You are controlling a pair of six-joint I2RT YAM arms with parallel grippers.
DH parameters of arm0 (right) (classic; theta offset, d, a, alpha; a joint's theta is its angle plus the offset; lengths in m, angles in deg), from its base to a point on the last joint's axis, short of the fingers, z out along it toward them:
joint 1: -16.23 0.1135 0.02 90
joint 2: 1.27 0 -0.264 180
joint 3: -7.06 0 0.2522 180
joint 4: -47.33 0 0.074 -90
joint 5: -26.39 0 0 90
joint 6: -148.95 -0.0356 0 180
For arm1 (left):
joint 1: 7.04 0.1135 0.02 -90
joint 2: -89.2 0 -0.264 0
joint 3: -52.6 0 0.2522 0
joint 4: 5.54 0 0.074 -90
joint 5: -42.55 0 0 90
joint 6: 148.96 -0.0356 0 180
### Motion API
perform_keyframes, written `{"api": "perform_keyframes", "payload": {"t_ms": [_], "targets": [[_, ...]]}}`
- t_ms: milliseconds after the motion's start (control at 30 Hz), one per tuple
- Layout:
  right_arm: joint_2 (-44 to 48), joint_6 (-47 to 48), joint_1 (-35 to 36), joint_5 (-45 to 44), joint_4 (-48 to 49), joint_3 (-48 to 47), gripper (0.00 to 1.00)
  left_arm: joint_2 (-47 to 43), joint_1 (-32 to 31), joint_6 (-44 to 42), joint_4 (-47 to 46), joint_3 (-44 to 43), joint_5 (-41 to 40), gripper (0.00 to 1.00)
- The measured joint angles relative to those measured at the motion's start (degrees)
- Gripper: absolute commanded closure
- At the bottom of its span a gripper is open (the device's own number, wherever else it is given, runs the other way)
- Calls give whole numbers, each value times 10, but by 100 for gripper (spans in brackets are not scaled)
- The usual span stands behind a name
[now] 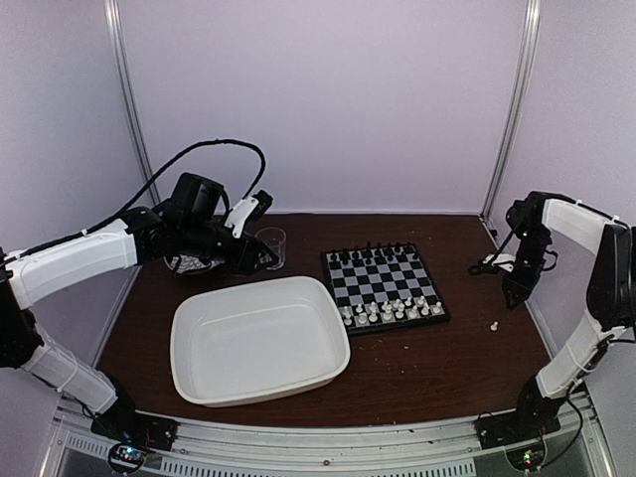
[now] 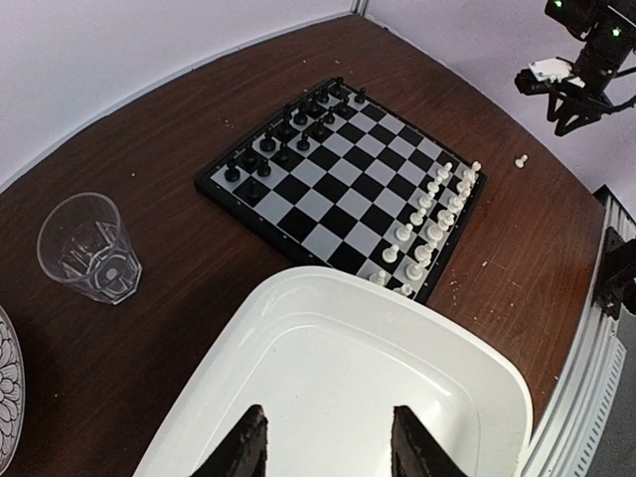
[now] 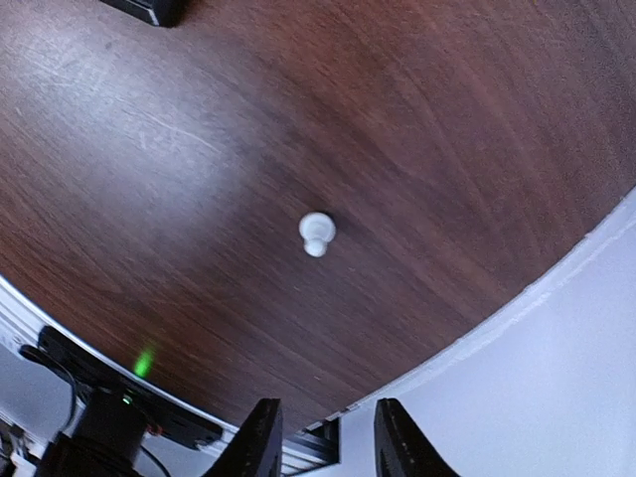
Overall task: Set up the chess pieces on the board
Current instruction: Pick up the pawn from the corner of the board.
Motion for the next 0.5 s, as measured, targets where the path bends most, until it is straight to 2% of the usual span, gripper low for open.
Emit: {"api": "perform_keyframes", "payload": {"t_ms": [133, 233, 500], "targets": [[44, -16, 6, 57, 53, 92, 59, 2, 0, 0, 0, 0, -2, 57], [45, -33, 7, 68, 96, 132, 59, 4, 0, 0, 0, 0, -2, 57], [17, -67, 7, 69, 186, 163, 61, 8, 0, 0, 0, 0, -4, 57]]}}
